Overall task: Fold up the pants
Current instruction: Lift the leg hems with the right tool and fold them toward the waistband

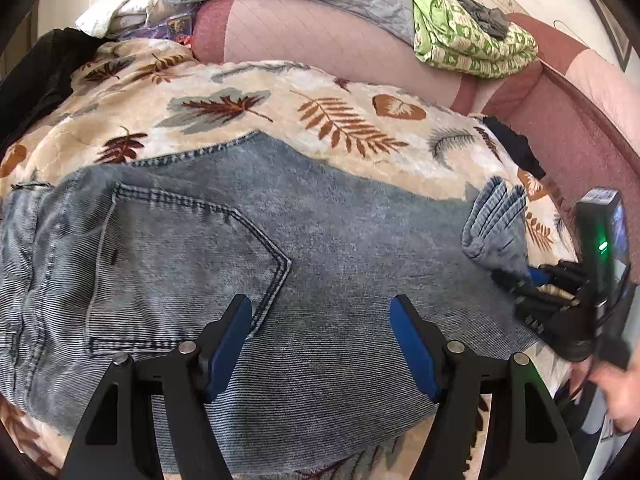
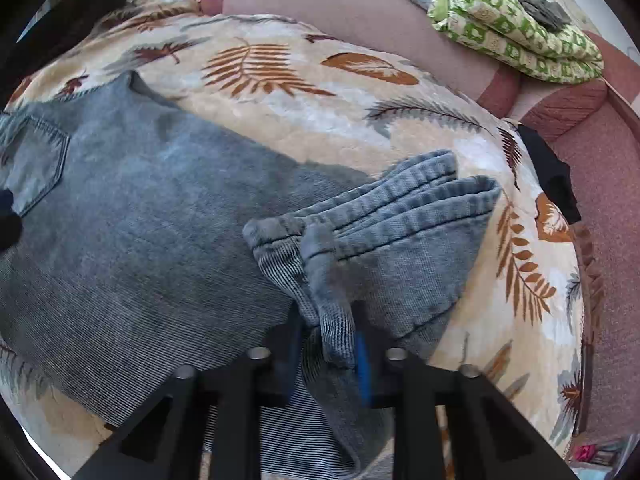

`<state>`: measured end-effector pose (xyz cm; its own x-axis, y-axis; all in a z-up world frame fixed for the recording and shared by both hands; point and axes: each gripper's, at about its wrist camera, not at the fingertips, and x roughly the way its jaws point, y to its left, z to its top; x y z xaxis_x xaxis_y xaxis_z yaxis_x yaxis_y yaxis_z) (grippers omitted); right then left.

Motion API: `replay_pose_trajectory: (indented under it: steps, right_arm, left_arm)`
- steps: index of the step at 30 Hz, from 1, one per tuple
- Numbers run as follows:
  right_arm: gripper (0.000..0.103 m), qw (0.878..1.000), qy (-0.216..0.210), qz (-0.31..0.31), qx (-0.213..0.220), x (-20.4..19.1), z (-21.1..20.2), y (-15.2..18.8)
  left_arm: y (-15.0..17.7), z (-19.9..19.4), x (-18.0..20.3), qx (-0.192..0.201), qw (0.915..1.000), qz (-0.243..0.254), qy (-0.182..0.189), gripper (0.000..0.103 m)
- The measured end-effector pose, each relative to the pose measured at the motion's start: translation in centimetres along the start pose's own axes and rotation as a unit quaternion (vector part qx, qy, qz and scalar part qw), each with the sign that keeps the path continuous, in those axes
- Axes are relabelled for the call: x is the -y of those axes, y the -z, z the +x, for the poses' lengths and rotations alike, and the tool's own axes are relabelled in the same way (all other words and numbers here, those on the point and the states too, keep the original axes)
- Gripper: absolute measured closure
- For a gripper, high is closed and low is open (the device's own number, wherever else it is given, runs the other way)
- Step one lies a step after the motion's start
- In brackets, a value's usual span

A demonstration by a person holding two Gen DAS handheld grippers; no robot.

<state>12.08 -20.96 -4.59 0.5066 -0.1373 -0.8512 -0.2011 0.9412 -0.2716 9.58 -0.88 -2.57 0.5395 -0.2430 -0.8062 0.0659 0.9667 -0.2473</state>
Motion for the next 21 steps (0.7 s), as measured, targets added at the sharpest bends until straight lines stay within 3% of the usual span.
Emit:
replay_pose_trajectory:
  steps: [6, 8, 11, 13, 16, 17, 18, 20, 21]
  right_arm:
    - [0.086, 0.994, -0.052, 0.069, 0.066, 2.5, -4.9, -1.0]
    - [0.086, 0.991, -0.071, 0.059, 0.102, 1.4, -7.0, -1.6]
    - [0.086, 0.982, -0.117, -0.006, 0.15, -3.6, -10.0, -1.1]
    - [0.086, 0.977, -0.154, -0.036, 0.145, -6.9, -9.6, 0.2]
    - [0.08, 0.975, -0.19, -0.069, 0.097, -11.1, -5.3, 2.7]
    - [0.08, 0.975, -0.192, -0.07, 0.088, -11.5, -4.5, 3.2]
    - [0.08, 0.972, -0.203, -0.056, 0.108, -11.0, -4.6, 3.8]
    - [0.076, 0.963, -0.249, -0.021, 0.104, -9.3, -5.2, 3.6]
    - [0.064, 0.958, -0.264, -0.01, 0.112, -8.4, -5.7, 3.7]
  left_arm:
    - [-0.3, -1.3, -1.4, 0.015, 0.9996, -0.025, 0.007, 0.03]
    - [-0.5, -2.4, -2.1, 0.026, 0.999, -0.037, 0.009, 0.03]
    - [-0.6, -4.7, -3.4, 0.05, 0.9973, -0.054, 0.006, 0.03]
    - [-0.5, -6.1, -4.2, 0.064, 0.9959, -0.064, 0.0, 0.03]
    - [-0.5, -7.4, -5.0, 0.071, 0.9947, -0.074, -0.008, 0.03]
    - [-0.7, -7.5, -5.0, 0.068, 0.995, -0.071, -0.009, 0.03]
    - [-0.8, -7.6, -4.8, 0.064, 0.9958, -0.064, -0.012, 0.03]
    - [-1.1, -7.5, -4.2, 0.058, 0.9968, -0.052, -0.017, 0.03]
    - [-1.4, -7.4, -3.7, 0.054, 0.9973, -0.047, -0.013, 0.03]
